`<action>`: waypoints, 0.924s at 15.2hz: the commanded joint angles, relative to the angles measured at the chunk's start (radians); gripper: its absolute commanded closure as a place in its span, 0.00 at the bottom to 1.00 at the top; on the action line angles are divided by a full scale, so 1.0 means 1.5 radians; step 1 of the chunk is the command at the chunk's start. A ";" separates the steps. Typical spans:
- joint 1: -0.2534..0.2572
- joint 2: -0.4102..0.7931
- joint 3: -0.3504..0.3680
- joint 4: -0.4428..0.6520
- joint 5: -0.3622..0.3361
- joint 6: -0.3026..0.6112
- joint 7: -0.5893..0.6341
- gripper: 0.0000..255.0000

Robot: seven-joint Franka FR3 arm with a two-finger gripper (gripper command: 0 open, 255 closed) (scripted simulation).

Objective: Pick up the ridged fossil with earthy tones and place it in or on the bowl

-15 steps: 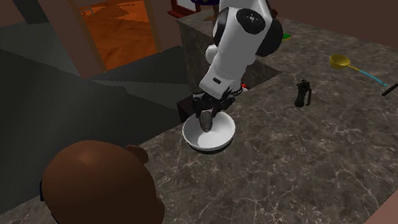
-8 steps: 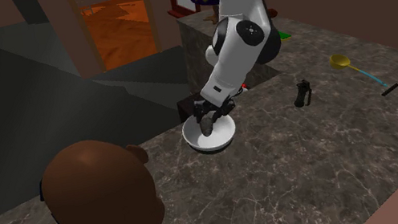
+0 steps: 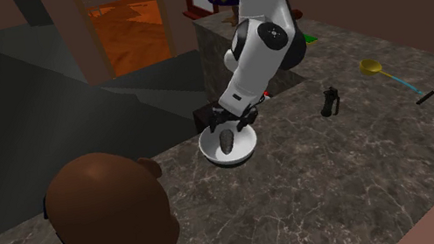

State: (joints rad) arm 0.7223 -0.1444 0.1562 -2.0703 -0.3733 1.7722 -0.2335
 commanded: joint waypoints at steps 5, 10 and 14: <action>0.009 0.004 0.013 0.066 0.008 -0.066 -0.003 0.00; 0.012 0.006 0.016 0.085 0.010 -0.083 -0.004 0.00; 0.012 0.006 0.016 0.085 0.010 -0.083 -0.004 0.00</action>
